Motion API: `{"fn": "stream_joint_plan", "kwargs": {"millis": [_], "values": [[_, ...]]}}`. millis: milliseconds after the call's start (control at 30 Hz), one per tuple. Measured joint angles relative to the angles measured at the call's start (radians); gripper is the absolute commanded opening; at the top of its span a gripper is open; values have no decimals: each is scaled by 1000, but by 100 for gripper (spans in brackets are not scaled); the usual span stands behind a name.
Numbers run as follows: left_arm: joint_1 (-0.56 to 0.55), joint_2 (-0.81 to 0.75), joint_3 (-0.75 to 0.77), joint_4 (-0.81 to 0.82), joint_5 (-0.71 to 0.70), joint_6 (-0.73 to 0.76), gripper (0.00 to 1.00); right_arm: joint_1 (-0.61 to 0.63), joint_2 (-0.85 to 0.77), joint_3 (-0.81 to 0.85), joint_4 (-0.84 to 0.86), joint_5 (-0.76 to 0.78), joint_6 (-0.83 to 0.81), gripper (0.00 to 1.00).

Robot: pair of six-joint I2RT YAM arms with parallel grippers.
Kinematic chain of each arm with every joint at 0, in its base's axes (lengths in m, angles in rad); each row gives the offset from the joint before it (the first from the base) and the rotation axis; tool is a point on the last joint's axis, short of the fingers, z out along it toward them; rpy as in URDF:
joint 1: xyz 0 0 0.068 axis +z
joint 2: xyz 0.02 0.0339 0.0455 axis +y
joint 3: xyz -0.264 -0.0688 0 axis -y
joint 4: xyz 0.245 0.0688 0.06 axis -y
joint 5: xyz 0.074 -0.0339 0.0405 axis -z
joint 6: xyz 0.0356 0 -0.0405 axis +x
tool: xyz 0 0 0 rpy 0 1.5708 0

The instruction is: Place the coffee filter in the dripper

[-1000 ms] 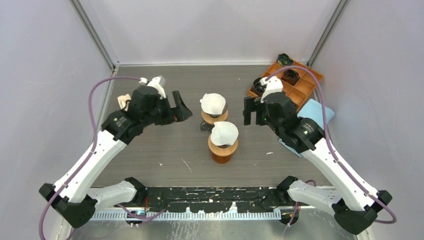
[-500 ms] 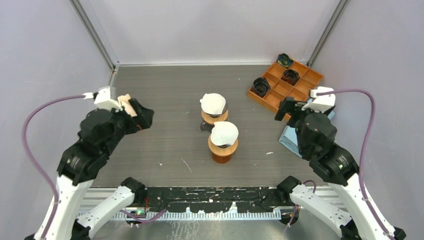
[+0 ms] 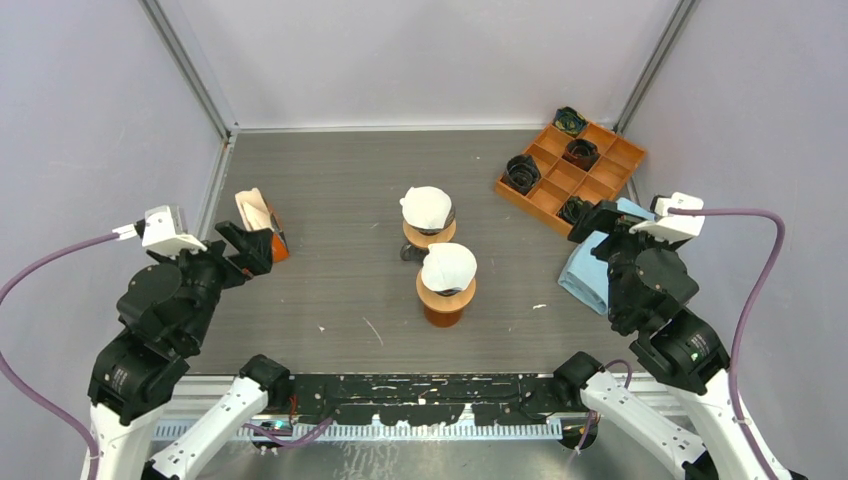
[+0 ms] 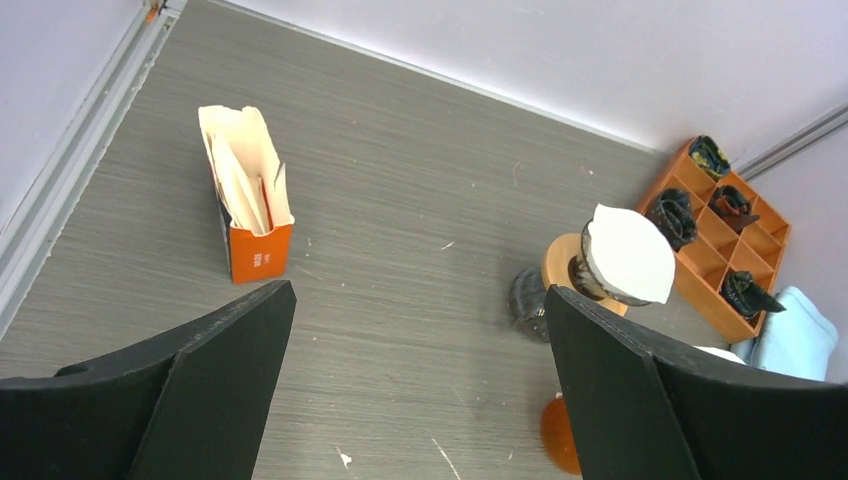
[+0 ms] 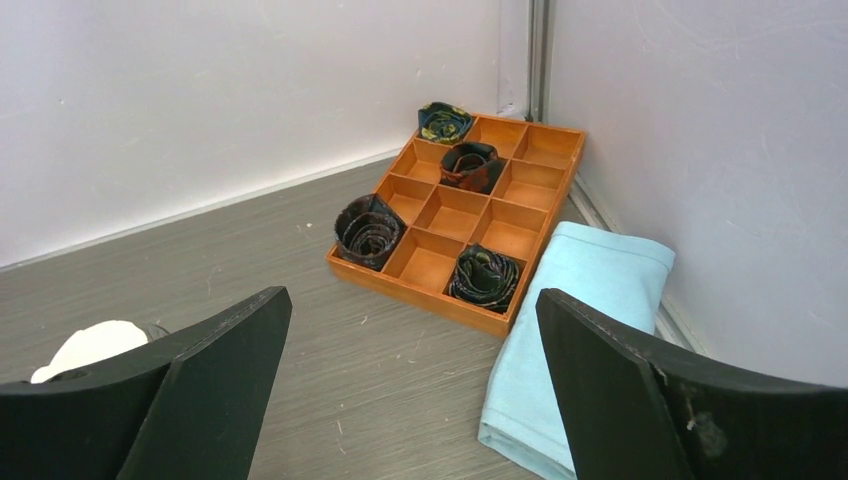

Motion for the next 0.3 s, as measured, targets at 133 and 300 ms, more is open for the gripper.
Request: {"fn": "stream_joint_plan", "kwargs": {"millis": [133, 300], "values": [[0, 8, -7, -1, 0, 0, 99, 0, 0, -1, 18, -1, -3, 100], [0, 11, -8, -1, 0, -2, 99, 0, 0, -5, 32, -11, -11, 100]]}}
